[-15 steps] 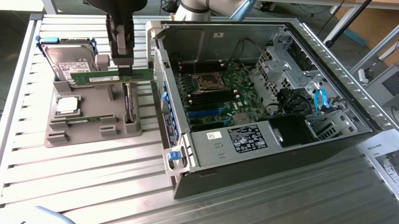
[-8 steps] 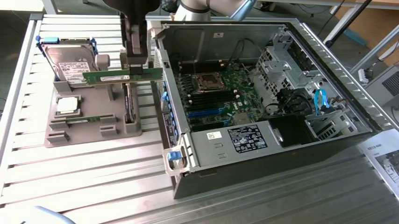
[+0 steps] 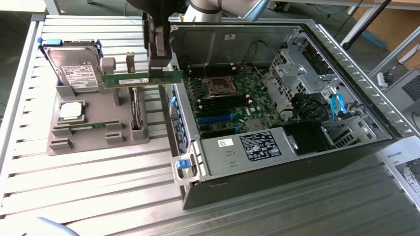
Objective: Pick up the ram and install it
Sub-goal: 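Pick up the ram and move it above insertion slot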
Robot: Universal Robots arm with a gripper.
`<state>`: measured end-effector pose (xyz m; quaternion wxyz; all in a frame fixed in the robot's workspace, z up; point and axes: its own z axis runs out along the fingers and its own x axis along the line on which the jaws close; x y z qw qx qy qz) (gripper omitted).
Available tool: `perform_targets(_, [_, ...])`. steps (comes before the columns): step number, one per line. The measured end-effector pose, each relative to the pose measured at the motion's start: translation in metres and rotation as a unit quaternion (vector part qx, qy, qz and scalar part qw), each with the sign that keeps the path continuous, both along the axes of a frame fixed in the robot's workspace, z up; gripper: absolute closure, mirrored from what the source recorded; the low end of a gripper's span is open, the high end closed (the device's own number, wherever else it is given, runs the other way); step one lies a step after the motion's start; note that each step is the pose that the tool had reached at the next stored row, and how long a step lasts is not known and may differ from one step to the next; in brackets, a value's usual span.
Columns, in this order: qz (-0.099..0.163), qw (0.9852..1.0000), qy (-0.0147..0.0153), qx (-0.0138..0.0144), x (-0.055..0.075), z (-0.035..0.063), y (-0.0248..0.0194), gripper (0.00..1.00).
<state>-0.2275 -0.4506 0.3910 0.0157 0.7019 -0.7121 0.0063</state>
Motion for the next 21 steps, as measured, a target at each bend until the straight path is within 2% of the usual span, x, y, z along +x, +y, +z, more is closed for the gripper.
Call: perform_targets(21, [0.003, 1.0, 0.0, 0.0, 0.055, 0.0, 0.0006, 0.88])
